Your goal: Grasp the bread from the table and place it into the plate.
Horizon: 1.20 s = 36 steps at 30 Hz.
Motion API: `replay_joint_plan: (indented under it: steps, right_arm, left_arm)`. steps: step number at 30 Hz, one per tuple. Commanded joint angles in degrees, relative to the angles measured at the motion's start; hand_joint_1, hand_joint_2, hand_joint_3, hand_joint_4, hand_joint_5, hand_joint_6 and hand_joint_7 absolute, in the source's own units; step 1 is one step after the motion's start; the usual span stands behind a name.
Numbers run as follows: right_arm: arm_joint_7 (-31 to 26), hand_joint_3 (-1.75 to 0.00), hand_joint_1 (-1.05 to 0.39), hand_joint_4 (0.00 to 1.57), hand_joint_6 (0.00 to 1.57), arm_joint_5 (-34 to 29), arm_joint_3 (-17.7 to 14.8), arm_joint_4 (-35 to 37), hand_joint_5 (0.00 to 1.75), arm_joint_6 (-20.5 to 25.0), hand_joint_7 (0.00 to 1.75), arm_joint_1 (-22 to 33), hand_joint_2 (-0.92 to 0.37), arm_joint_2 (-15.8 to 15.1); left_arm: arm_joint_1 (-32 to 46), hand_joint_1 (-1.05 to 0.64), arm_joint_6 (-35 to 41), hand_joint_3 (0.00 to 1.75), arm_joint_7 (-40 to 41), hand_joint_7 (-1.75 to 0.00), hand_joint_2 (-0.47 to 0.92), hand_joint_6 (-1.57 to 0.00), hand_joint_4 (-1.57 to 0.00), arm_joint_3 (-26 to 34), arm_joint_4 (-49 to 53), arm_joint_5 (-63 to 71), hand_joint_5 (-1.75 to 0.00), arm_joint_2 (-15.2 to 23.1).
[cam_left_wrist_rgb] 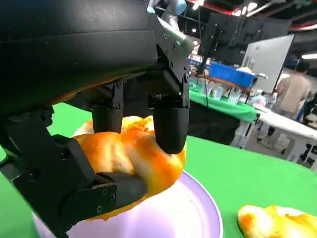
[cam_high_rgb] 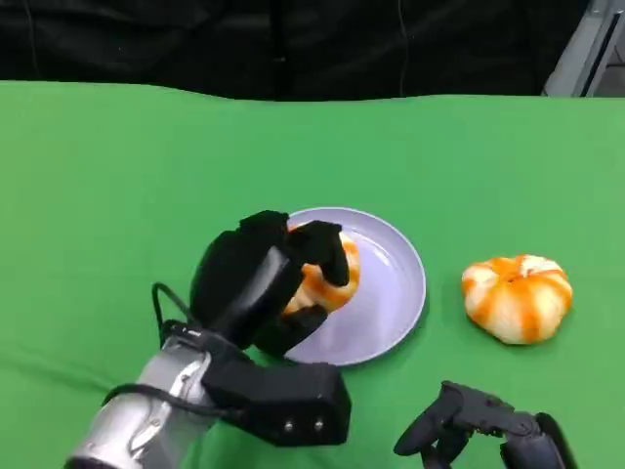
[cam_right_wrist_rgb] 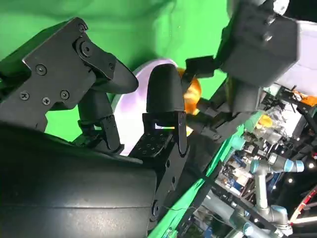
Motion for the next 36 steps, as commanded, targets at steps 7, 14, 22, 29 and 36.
replay_joint_plan:
  steps: [7, 14, 22, 29, 36]
  right_arm:
    - [0.4, -1.3, 0.0, 0.77, 0.86, 1.3, 0.4, -0.3, 1.53, -0.3, 1.14, -0.2, -0.34, -0.3]
    - [0.5, -1.31, 0.0, 0.76, 0.85, 1.7, 0.4, 0.2, 1.55, -0.6, 1.15, -0.5, -0.33, -0.5]
    - [0.3, -1.32, -0.01, 0.76, 0.84, 1.6, 0.8, 0.0, 1.55, 0.0, 1.17, -0.4, -0.33, 0.0]
    - [-1.3, -1.28, -0.05, 0.81, 0.86, -1.5, 0.4, -0.1, 1.55, 0.8, 1.14, -0.3, -0.33, -0.1]
    - [-1.5, -1.25, -0.06, 0.84, 0.89, -1.6, -0.4, 0.6, 1.55, 1.0, 1.12, -1.1, -0.35, -0.9]
  left_arm:
    - [1.7, -0.63, 13.1, 0.24, -19.2, -0.05, 0.92, -0.06, -0.01, -3.3, -8.8, 1.3, -0.1, 2.8]
    - [2.8, -0.77, 16.6, 0.42, -25.4, -0.02, 0.92, -0.01, 0.0, -4.0, -12.7, 1.0, 0.0, 4.1]
    - [6.8, -0.8, 15.7, 0.57, -27.7, -0.01, 0.92, -0.01, 0.0, -1.9, -20.2, 0.1, 0.0, 9.1]
    - [15.4, -0.72, 7.1, 0.48, -22.4, -0.05, 0.92, -0.11, -0.07, 4.1, -25.3, -6.5, -0.04, 12.6]
    - [25.4, -0.53, -8.9, 0.3, -16.2, -0.13, 0.92, -0.36, -0.24, 12.0, -25.5, -17.3, -0.41, 14.1]
